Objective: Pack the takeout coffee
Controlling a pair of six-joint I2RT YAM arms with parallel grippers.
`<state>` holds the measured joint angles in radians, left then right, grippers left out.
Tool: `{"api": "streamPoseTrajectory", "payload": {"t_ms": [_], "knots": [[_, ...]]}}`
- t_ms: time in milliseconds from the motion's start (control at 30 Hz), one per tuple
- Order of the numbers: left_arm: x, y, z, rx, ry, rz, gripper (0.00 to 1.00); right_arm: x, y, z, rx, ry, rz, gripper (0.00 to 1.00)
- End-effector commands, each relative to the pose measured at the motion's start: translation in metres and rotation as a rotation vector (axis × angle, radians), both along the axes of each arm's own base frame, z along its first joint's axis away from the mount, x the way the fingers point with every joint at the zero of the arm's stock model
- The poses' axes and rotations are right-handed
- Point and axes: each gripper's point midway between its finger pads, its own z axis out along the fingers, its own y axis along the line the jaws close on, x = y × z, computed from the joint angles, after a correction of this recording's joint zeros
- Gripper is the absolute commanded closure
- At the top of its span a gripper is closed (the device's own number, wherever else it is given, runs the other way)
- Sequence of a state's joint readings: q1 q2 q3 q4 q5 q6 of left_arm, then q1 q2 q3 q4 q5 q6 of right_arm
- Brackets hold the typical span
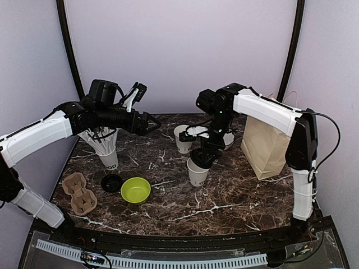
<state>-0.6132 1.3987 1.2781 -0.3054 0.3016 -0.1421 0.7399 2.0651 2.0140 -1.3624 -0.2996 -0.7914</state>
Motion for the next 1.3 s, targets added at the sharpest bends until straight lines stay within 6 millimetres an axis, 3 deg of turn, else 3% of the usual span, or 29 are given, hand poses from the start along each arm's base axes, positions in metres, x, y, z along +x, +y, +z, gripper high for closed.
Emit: {"api": "streamPoseTrajectory", "payload": {"t_ms": [0, 233, 500, 633, 800, 900, 1033, 1167, 1267], "knots": [[-0.004, 0.002, 0.013, -0.029, -0.021, -0.012, 0.04, 0.000, 0.005, -0.004, -0.009, -0.002, -0.011, 0.29], [-0.005, 0.001, 0.007, -0.026, -0.005, -0.016, 0.04, 0.001, 0.008, -0.007, -0.015, -0.010, -0.021, 0.27], [-0.005, 0.000, -0.001, -0.031, 0.003, -0.017, 0.04, -0.001, 0.013, -0.006, -0.009, -0.005, -0.030, 0.15], [-0.005, -0.003, -0.007, -0.033, 0.027, -0.027, 0.04, -0.003, 0.015, 0.001, 0.012, -0.005, -0.033, 0.07], [-0.002, -0.003, -0.019, -0.022, 0.069, -0.002, 0.05, -0.003, 0.012, 0.026, 0.053, -0.044, -0.045, 0.02], [-0.003, -0.008, -0.030, -0.017, 0.165, -0.002, 0.11, 0.002, 0.008, 0.041, 0.104, -0.052, -0.081, 0.02], [-0.010, -0.029, -0.059, -0.023, 0.374, -0.061, 0.20, 0.029, 0.000, 0.057, 0.212, -0.048, -0.235, 0.06], [-0.020, -0.046, -0.079, -0.015, 0.473, -0.093, 0.27, 0.063, -0.015, 0.058, 0.316, -0.040, -0.457, 0.16], [-0.026, -0.055, -0.090, -0.002, 0.541, -0.106, 0.32, 0.070, -0.027, 0.047, 0.369, 0.012, -0.581, 0.24]]}}
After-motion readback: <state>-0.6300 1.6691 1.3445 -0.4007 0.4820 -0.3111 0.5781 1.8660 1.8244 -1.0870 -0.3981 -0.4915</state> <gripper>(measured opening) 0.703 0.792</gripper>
